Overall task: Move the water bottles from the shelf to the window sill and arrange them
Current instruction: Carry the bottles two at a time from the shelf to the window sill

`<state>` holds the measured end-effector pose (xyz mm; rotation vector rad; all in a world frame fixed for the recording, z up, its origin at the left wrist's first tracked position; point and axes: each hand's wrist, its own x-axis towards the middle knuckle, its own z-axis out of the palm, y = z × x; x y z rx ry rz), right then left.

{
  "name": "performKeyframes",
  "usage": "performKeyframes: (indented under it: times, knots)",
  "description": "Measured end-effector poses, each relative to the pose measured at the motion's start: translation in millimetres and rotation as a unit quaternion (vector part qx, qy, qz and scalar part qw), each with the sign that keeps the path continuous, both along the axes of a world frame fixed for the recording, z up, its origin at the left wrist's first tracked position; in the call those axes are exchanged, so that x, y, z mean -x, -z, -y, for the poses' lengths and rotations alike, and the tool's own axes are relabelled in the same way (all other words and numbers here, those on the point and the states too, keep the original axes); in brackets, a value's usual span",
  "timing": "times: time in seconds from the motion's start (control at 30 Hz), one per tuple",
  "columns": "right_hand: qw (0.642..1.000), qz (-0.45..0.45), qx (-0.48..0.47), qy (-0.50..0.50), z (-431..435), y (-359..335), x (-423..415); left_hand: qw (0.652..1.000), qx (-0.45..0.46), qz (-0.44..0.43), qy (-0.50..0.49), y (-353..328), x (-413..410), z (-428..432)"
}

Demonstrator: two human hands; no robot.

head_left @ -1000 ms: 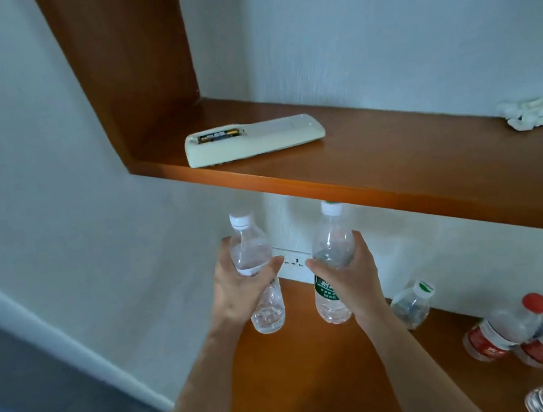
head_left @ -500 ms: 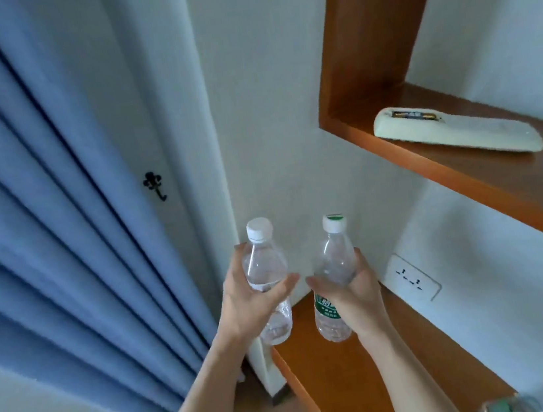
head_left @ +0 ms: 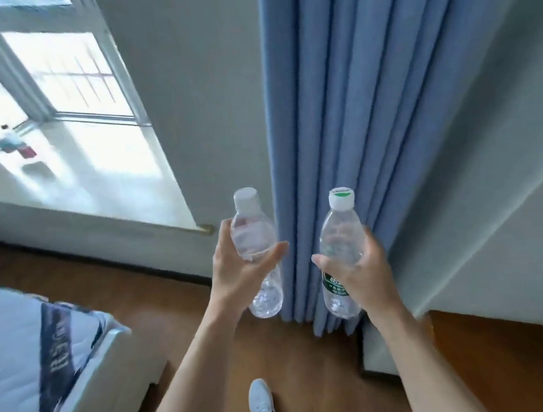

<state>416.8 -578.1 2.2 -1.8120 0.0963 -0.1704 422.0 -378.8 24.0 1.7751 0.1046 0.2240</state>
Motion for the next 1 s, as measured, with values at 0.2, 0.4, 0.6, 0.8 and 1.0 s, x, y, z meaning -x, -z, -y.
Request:
performKeyframes:
  times: [0.2, 0.4, 0.6, 0.8, 1.0]
  knots:
    - [0.993, 0.006, 0.011, -0.114, -103.5, -3.8, -40.4, 0.989, -0.03, 0.017, -0.145, -2.9, 13.7, -104.6]
    - [0.98, 0.013, 0.03, -0.195, -202.4, -0.5, -91.8, 0.967, -0.054, 0.023, -0.248, 5.2, 0.1, -201.7]
    - [0.967, 0.009, 0.035, -0.251, -307.3, -2.1, -162.5, 0.95, -0.04, 0.022, -0.308, 6.6, -50.9, -291.6]
    - [0.959, 0.008, 0.035, -0.28, -401.2, -9.4, -225.5, 0.941, -0.051, 0.021, -0.335, 2.2, -104.6, -374.6]
    - [0.951, -0.006, 0.024, -0.309, -469.5, -5.7, -265.0, 0.929, -0.066, 0.026, -0.364, -3.2, -143.8, -433.0]
